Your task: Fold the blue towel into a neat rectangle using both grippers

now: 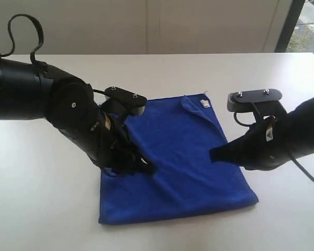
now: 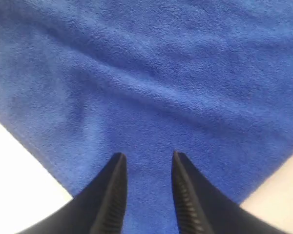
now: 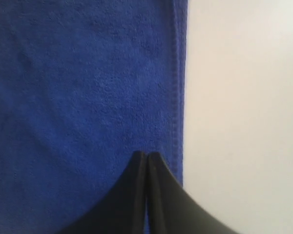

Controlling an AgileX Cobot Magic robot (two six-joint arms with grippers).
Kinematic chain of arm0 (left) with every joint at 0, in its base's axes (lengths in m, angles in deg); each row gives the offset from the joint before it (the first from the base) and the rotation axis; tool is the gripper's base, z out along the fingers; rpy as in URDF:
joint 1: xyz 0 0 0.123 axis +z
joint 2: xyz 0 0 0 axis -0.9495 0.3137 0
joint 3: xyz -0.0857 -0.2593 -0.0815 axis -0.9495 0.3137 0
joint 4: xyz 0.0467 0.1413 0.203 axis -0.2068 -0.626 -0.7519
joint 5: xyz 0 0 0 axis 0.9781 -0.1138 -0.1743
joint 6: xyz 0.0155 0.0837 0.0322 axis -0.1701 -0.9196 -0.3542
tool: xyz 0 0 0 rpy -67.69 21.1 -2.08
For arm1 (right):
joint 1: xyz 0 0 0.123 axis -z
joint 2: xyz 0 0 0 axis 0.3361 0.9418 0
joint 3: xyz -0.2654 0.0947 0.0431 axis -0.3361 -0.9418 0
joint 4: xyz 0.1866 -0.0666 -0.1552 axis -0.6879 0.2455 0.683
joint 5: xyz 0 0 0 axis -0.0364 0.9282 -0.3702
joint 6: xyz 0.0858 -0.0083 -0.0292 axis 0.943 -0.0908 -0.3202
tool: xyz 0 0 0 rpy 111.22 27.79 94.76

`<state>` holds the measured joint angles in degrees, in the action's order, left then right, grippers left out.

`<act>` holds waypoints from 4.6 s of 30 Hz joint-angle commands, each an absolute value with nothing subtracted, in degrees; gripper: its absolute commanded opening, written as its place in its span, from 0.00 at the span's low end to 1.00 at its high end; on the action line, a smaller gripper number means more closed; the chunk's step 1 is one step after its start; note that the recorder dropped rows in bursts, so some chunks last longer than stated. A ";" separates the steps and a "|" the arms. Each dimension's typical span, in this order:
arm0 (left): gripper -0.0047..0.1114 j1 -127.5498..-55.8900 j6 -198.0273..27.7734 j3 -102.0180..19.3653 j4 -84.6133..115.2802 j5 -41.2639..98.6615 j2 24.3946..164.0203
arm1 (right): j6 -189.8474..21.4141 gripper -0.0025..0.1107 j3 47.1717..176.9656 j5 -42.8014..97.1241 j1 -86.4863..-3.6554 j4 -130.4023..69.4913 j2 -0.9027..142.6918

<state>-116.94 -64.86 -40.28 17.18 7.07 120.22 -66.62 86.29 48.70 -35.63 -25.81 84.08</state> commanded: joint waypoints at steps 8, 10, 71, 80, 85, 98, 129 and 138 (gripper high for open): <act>0.22 -105.25 -58.60 -40.06 12.93 7.89 119.75 | -68.34 0.02 98.27 50.89 -35.59 -22.96 90.73; 0.22 -104.36 -58.90 -40.06 12.93 7.66 119.75 | -68.34 0.02 101.41 51.29 -35.48 -21.67 93.39; 0.32 -105.70 -60.29 -40.06 18.24 19.70 127.78 | -48.23 0.45 138.02 58.19 -32.11 10.18 126.55; 0.32 -105.47 -64.58 -41.37 17.83 20.01 126.59 | -48.42 0.45 138.02 60.95 -32.11 10.04 123.78; 0.30 -102.29 -65.36 -46.32 17.72 16.22 126.93 | -63.47 0.32 138.02 59.36 -32.11 -3.12 119.76; 0.27 -95.88 -76.90 -61.85 29.84 7.50 139.00 | -81.31 0.02 138.02 64.97 -32.11 -20.26 122.60; 0.20 -95.87 -76.02 -68.63 34.06 -7.20 139.72 | -86.42 0.02 125.95 59.89 -30.45 -28.71 115.79; 0.20 -97.22 -78.11 -68.30 34.55 -9.42 139.82 | -88.35 0.02 130.68 57.53 -30.45 -29.65 122.42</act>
<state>-96.78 -77.70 -68.95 33.80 -8.16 140.19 -87.55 130.07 58.57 -30.60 -29.54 121.45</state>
